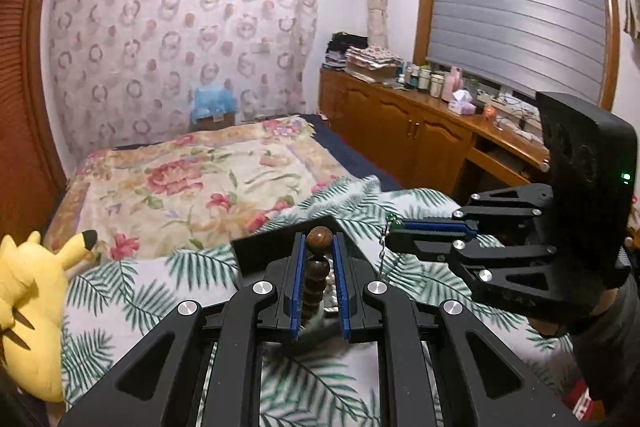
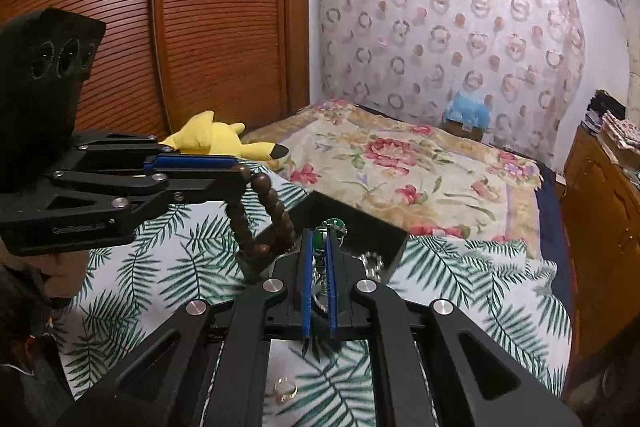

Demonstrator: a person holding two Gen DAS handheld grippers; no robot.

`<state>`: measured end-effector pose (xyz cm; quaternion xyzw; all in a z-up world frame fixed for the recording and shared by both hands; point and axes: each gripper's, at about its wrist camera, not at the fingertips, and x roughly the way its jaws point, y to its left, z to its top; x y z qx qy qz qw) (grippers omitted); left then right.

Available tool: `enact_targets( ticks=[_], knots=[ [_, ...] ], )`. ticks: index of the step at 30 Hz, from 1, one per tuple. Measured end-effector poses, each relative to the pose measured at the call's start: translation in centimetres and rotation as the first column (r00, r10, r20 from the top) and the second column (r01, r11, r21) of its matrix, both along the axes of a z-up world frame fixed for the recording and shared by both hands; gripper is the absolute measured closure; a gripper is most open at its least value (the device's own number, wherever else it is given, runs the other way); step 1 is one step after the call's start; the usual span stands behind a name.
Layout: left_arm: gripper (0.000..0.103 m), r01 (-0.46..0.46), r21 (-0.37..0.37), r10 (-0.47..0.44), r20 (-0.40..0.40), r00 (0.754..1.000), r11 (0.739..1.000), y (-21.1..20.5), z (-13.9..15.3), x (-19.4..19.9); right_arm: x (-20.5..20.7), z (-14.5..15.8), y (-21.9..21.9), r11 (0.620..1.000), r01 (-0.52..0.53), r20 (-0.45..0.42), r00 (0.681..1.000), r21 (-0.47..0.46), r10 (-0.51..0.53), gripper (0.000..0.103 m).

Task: Organize jewelry
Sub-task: 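Carry the brown bead bracelet into the black box with both grippers, then open both grippers inside the box and withdraw toward the cloth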

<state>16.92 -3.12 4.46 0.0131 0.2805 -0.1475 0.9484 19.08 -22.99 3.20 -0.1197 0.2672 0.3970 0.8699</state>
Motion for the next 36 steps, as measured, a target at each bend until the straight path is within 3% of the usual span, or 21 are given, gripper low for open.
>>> enact_targets(
  ticks=[6, 14, 28, 32, 36],
  knots=[
    [0.091, -0.017, -0.002, 0.017, -0.027, 0.999, 1.0, 0.8, -1.1, 2.4, 2.1, -1.4, 1.3, 1.0, -0.025, -0.036, 0.999, -0.002, 0.025, 0.095],
    [0.091, -0.027, 0.007, 0.027, -0.076, 0.997, 1.0, 1.2, -3.0, 4.5, 4.1, -4.8, 2.1, 0.997, -0.021, -0.107, 0.994, -0.078, 0.013, 0.092],
    [0.09, -0.039, 0.023, 0.042, -0.099, 0.994, 0.999, 1.0, -4.0, 5.9, 4.2, -5.7, 1.2, 0.995, 0.015, -0.116, 0.993, -0.098, -0.027, 0.089],
    [0.069, -0.046, 0.019, 0.048, -0.091, 0.995, 0.999, 1.0, -3.7, 5.7, 3.6, -5.4, 0.9, 0.995, 0.026, -0.109, 0.993, -0.096, -0.036, 0.089],
    [0.067, -0.057, 0.01, 0.057, -0.093, 0.994, 0.998, 1.8, -4.1, 4.5, 2.4, -5.0, 0.5, 0.996, 0.034, -0.1, 0.994, -0.084, -0.043, 0.086]
  ],
)
